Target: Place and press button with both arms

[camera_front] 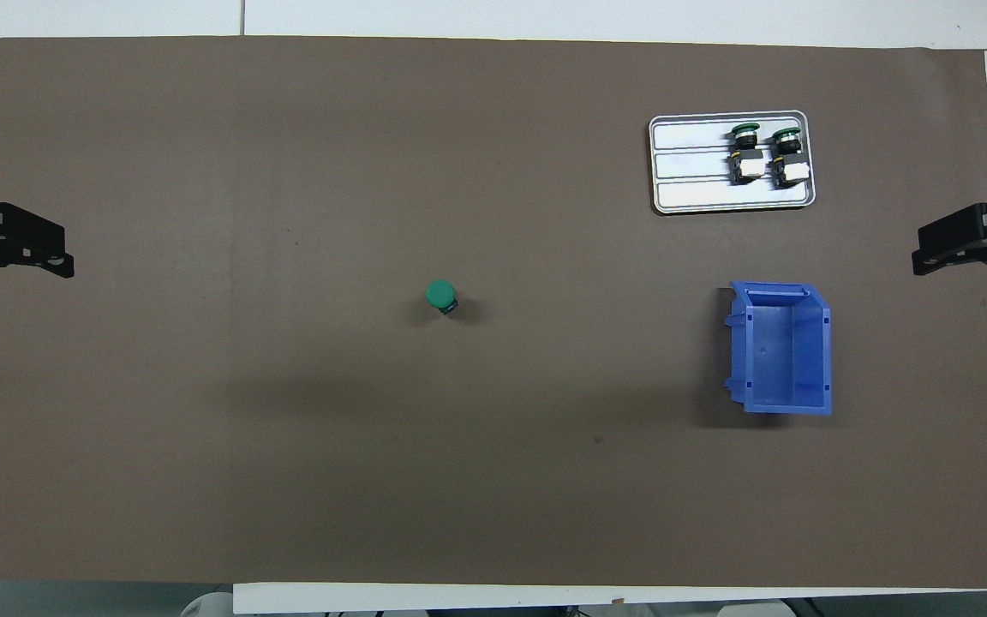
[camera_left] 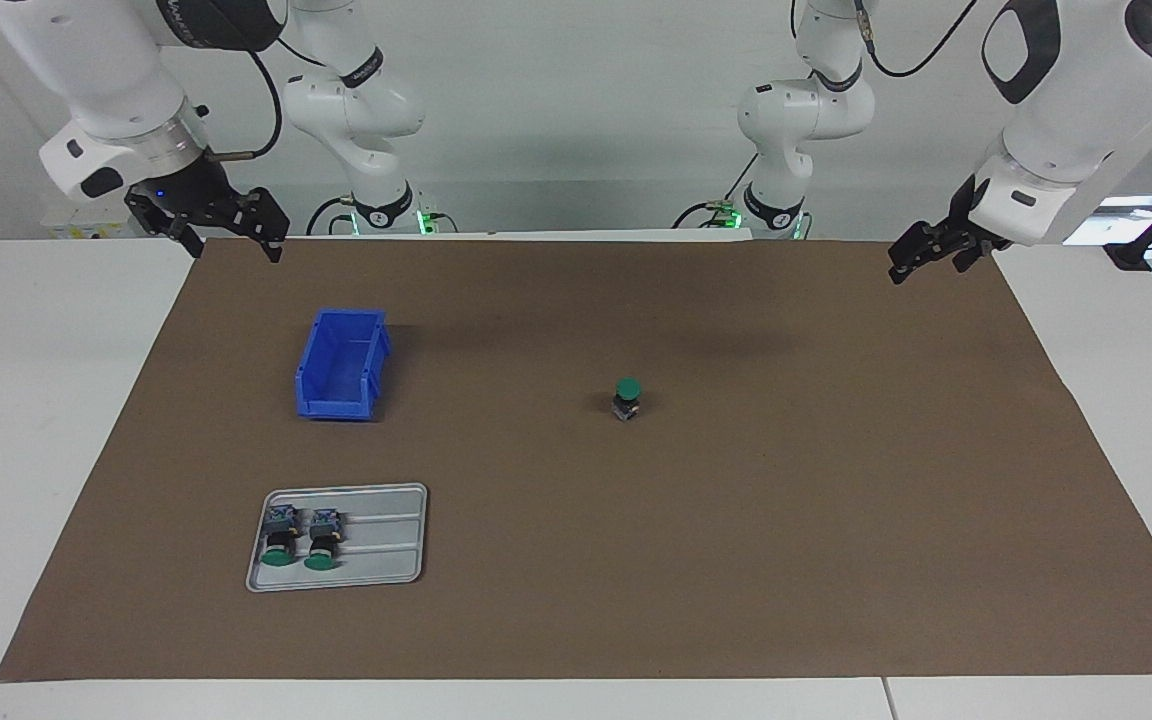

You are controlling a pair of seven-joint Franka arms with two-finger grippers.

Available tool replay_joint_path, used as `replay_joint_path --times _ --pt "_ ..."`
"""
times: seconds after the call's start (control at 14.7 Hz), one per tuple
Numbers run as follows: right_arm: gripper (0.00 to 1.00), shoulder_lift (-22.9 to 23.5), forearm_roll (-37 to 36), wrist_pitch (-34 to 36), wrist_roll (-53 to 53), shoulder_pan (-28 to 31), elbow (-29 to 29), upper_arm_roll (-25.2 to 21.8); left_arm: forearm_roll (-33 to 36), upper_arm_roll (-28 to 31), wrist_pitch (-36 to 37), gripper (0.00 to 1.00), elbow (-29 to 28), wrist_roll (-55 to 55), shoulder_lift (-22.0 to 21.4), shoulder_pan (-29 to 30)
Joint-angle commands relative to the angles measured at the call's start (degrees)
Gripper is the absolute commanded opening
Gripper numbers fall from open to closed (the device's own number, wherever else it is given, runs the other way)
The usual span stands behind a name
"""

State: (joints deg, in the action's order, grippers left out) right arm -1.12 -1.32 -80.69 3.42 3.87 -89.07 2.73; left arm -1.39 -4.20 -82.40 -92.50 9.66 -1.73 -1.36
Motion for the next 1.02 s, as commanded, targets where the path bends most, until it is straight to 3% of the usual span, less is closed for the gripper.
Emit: replay_joint_path --times 0.0,0.2,0.95 --pt "1.00 -0.99 0.26 0.27 -1.31 0.26 -1.02 0.08 1.13 0.76 1.46 0.99 1.63 -3.85 0.32 0.39" --pt "0.99 -0.99 0.26 0.27 -1.31 0.26 -1.02 0.08 1.30 3.40 1.63 0.99 1.19 -5.88 0.15 0.31" --pt "0.99 -0.99 0.26 0.27 -1.31 0.26 -1.02 0.08 4.82 3.49 2.07 1.00 0.92 -5.09 -1.17 -0.31"
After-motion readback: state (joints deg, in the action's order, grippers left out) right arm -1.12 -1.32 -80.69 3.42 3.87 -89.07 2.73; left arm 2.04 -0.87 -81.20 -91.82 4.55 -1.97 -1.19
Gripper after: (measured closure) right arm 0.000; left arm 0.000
